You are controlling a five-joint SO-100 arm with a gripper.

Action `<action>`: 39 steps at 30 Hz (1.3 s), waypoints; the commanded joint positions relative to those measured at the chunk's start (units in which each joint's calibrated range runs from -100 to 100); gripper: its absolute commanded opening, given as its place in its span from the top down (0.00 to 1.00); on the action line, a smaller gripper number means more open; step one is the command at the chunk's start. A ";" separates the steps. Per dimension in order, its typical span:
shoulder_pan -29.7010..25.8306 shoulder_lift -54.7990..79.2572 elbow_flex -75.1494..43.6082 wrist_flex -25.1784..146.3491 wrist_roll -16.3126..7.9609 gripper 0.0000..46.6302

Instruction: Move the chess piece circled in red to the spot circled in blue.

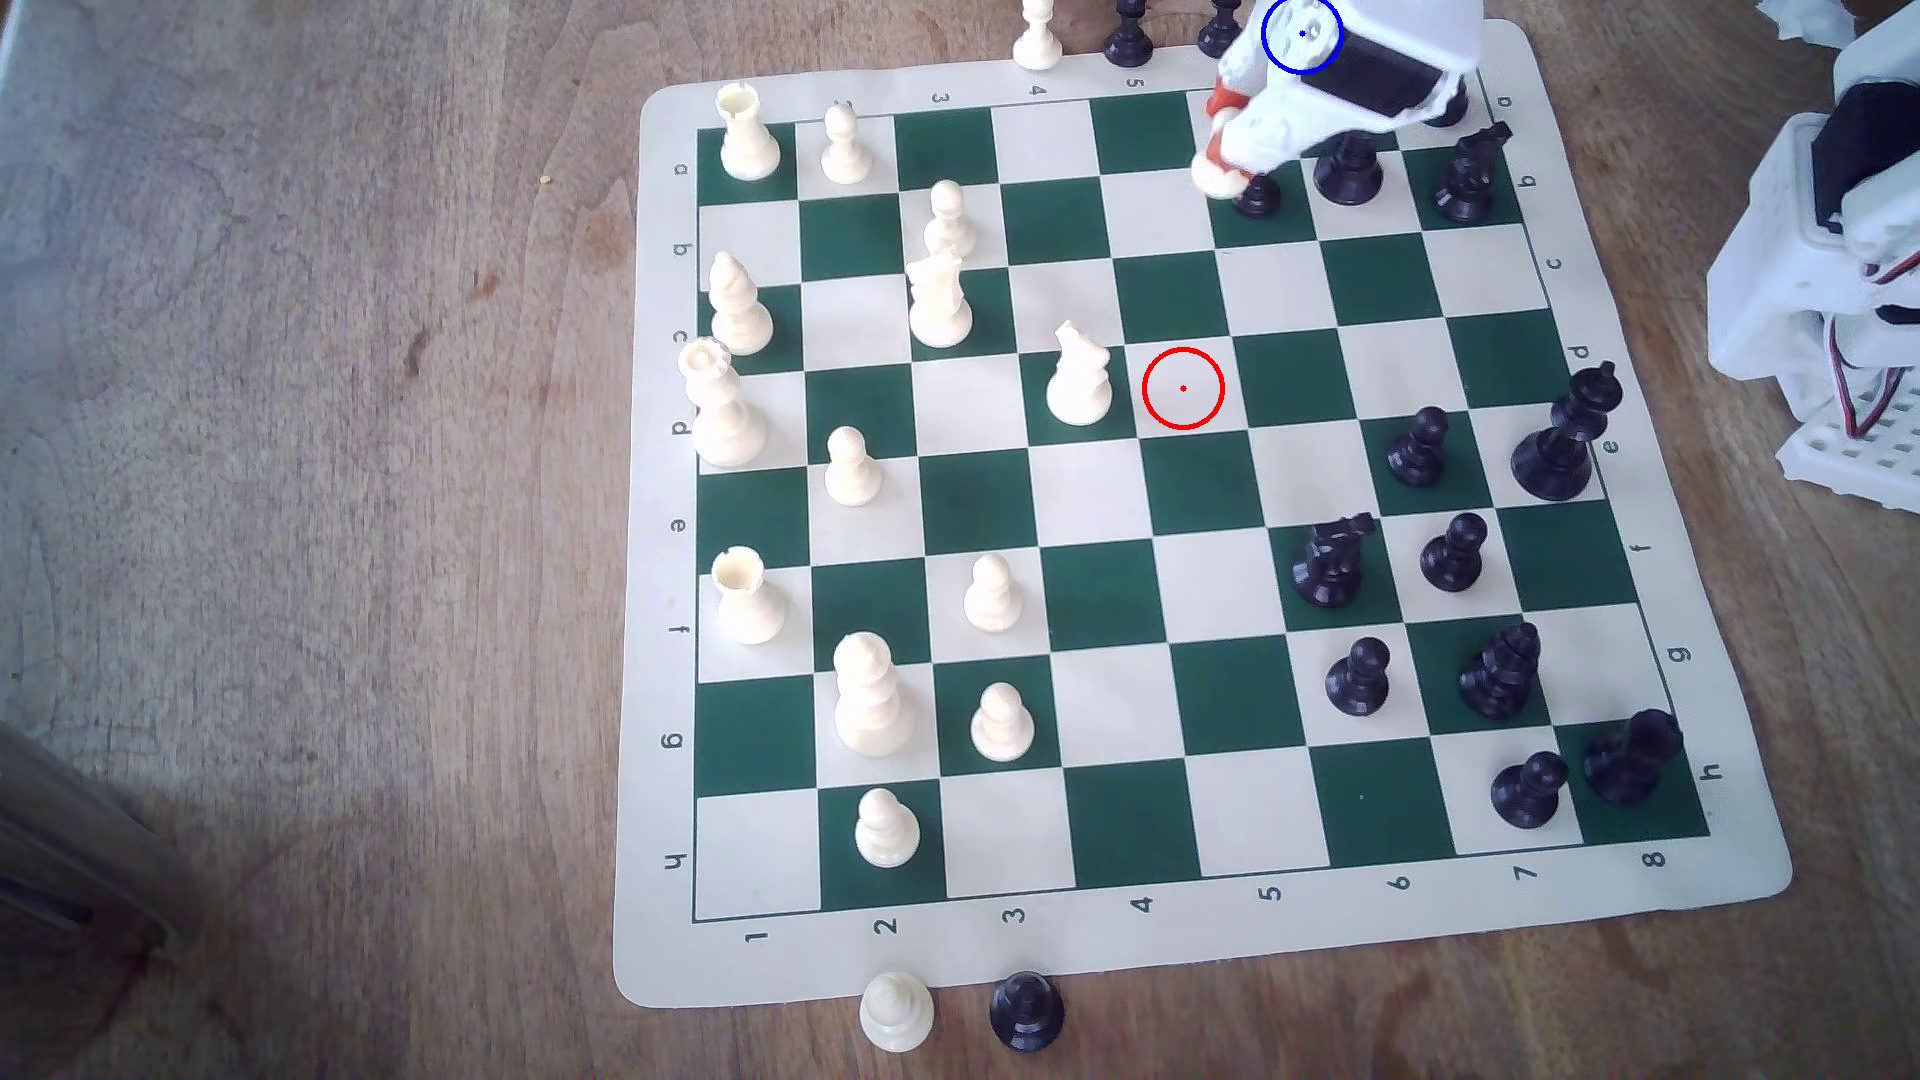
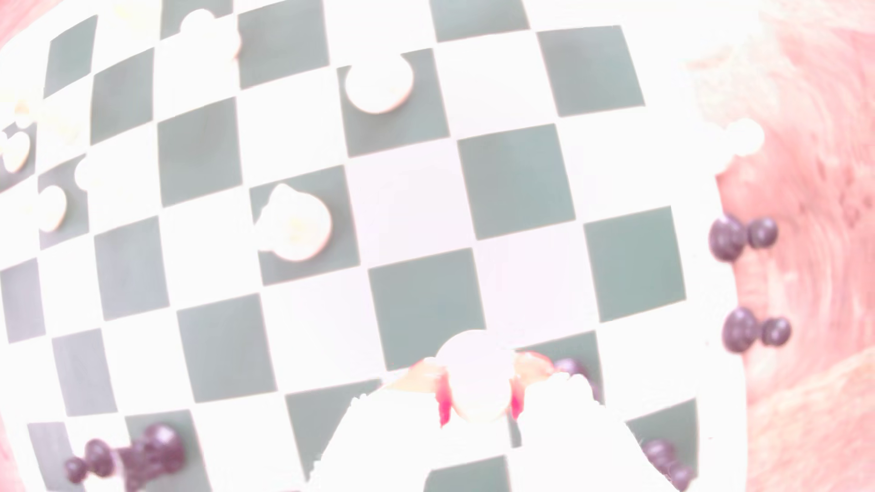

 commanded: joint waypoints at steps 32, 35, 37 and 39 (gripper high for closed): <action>24.13 14.12 10.22 -23.63 5.57 0.99; 23.58 14.03 10.31 -23.55 5.47 0.99; 23.35 13.78 10.31 -23.06 5.37 0.99; 23.19 13.52 10.31 -22.65 5.37 0.99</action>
